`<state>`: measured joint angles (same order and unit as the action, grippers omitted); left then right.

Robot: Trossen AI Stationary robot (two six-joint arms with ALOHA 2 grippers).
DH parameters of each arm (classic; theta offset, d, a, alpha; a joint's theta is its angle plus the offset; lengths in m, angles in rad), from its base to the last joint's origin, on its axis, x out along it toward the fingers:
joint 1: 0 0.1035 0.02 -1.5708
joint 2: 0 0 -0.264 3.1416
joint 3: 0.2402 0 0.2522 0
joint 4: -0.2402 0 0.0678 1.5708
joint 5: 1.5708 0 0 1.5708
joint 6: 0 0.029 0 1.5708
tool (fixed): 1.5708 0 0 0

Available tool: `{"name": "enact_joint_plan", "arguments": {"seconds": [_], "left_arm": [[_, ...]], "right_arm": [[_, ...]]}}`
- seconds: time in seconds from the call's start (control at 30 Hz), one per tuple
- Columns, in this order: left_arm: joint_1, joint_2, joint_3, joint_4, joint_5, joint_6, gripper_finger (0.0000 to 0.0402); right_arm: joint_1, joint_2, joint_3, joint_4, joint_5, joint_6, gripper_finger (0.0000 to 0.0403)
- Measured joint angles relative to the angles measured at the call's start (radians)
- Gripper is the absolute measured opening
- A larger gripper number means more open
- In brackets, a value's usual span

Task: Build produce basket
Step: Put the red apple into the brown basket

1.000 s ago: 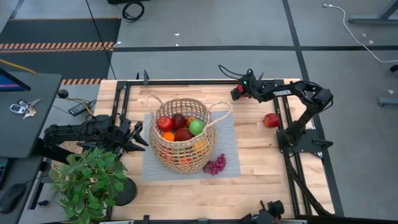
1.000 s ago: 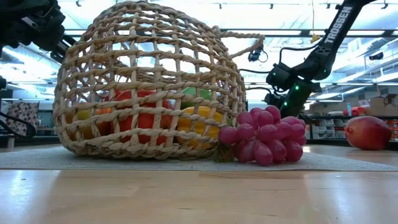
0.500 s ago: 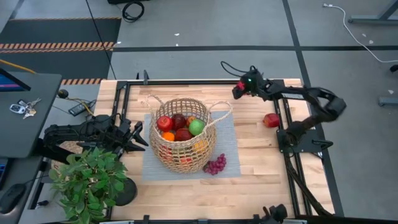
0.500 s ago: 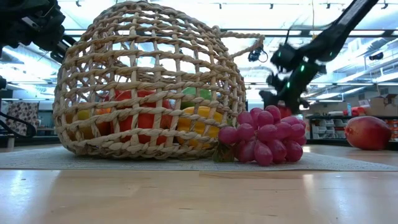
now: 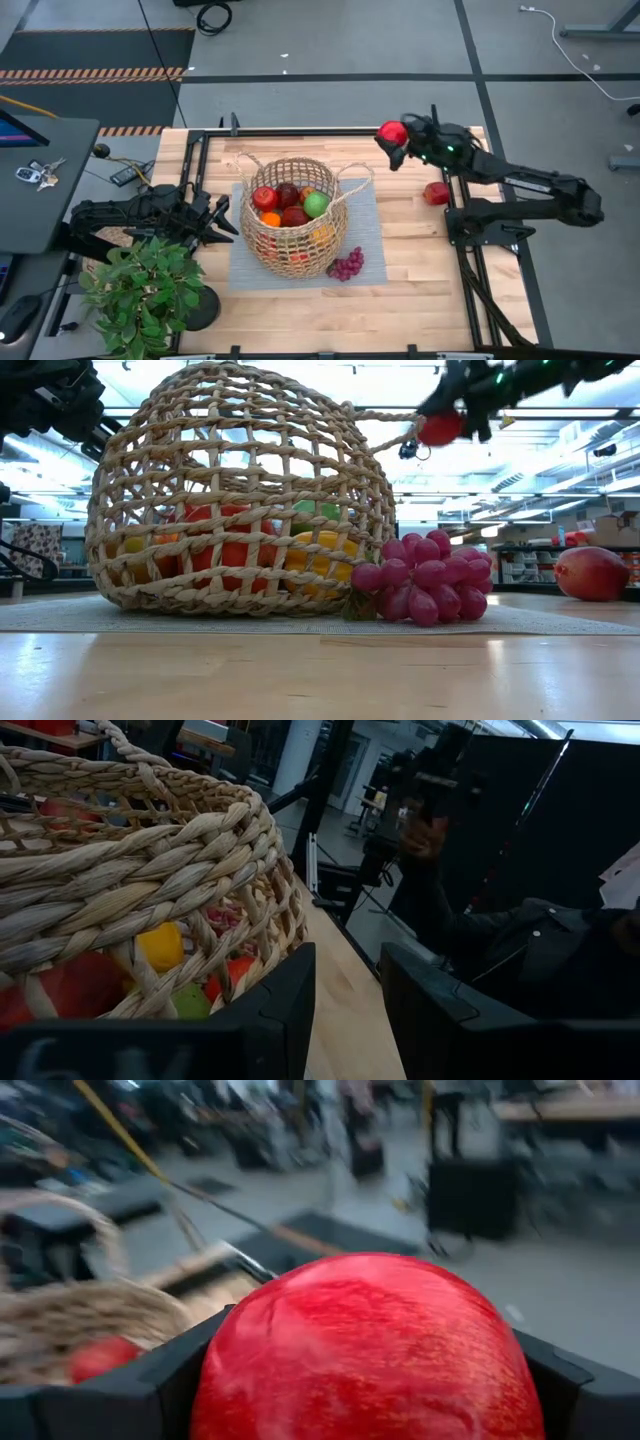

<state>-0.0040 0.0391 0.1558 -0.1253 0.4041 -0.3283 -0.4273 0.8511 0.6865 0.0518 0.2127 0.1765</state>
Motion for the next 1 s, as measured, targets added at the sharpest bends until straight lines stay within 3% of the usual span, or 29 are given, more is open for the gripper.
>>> {"name": "enact_joint_plan", "arguments": {"seconds": [0.17, 0.47, 0.73, 1.0], "left_arm": [[0.000, 0.000, 0.000, 0.000, 0.000, -0.001, 0.0121], [0.000, 0.000, 0.000, 0.000, 0.000, 0.000, 0.0121], [0.000, 0.000, 0.000, 0.000, 0.000, 0.000, 0.0121], [0.000, 0.000, 0.000, 0.000, 0.000, 0.000, 0.0121]], "right_arm": [[0.155, -0.045, 0.000, 0.095, 0.019, -0.091, 0.0342], [0.350, 0.011, 0.000, 0.320, 0.003, -0.262, 0.0343], [0.429, 0.081, 0.000, 0.425, 0.003, -0.445, 0.0344], [0.433, 0.175, 0.000, 0.426, 0.003, -0.746, 0.0344]]}}
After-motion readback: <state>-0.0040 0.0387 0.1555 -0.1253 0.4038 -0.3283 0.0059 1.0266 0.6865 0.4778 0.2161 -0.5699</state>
